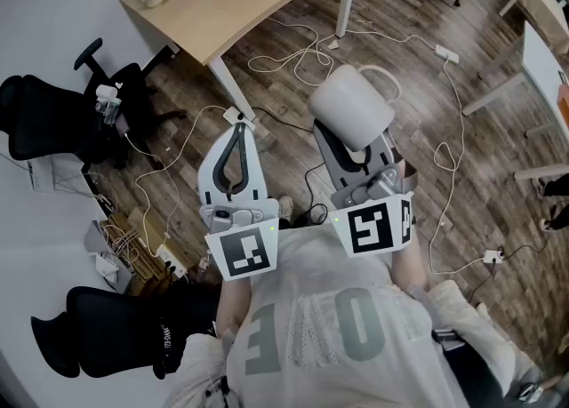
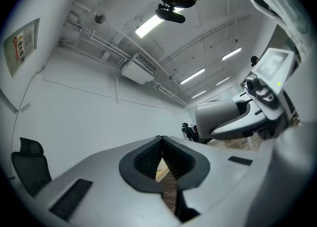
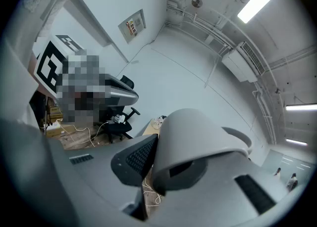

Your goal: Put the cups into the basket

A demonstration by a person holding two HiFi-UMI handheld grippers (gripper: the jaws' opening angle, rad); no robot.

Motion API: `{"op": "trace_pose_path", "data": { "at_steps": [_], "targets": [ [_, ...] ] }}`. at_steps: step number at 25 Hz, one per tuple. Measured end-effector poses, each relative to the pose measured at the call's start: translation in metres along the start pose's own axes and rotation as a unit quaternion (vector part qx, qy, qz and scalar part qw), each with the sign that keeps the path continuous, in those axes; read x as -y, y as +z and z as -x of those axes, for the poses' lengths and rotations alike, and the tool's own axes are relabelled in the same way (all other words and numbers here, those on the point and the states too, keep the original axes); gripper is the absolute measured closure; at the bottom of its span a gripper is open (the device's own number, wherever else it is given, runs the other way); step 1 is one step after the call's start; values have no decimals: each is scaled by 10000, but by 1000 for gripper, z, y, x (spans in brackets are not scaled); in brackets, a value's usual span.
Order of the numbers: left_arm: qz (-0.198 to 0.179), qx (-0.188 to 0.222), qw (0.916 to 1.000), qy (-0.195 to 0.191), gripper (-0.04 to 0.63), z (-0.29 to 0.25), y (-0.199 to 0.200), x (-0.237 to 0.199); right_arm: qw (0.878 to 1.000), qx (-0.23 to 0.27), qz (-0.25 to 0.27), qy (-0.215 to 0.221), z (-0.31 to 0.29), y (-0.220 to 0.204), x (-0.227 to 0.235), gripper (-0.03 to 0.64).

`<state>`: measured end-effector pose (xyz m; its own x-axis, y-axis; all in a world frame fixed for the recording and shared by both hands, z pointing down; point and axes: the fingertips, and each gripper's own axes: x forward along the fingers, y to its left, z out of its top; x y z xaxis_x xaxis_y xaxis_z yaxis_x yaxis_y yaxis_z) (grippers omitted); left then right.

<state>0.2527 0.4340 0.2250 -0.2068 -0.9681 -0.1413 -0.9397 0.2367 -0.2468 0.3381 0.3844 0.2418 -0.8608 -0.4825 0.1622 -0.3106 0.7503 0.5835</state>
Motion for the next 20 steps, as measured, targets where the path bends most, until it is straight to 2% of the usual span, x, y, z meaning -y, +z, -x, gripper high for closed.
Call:
{"op": "trace_pose_path", "data": {
  "at_steps": [8, 12, 15, 17, 20],
  "targets": [
    [6, -70, 9995, 313, 588, 21, 0, 5, 9997, 60, 138, 215, 16, -4, -9, 583],
    [-16, -137, 9989, 445, 588, 28, -3, 14, 9993, 131, 24, 349, 32, -14, -9, 583],
    [28, -33, 9985, 545, 588, 31, 0, 23, 9992, 160, -79, 370, 50, -27, -8, 583],
    [46, 62, 9985, 543, 588, 30, 2, 34, 9990, 134, -219, 355, 58, -39, -4, 583],
    [101, -7, 9986, 513, 588, 32, 1, 51, 9984, 16, -262, 499, 67, -50, -5, 583]
  ]
}}
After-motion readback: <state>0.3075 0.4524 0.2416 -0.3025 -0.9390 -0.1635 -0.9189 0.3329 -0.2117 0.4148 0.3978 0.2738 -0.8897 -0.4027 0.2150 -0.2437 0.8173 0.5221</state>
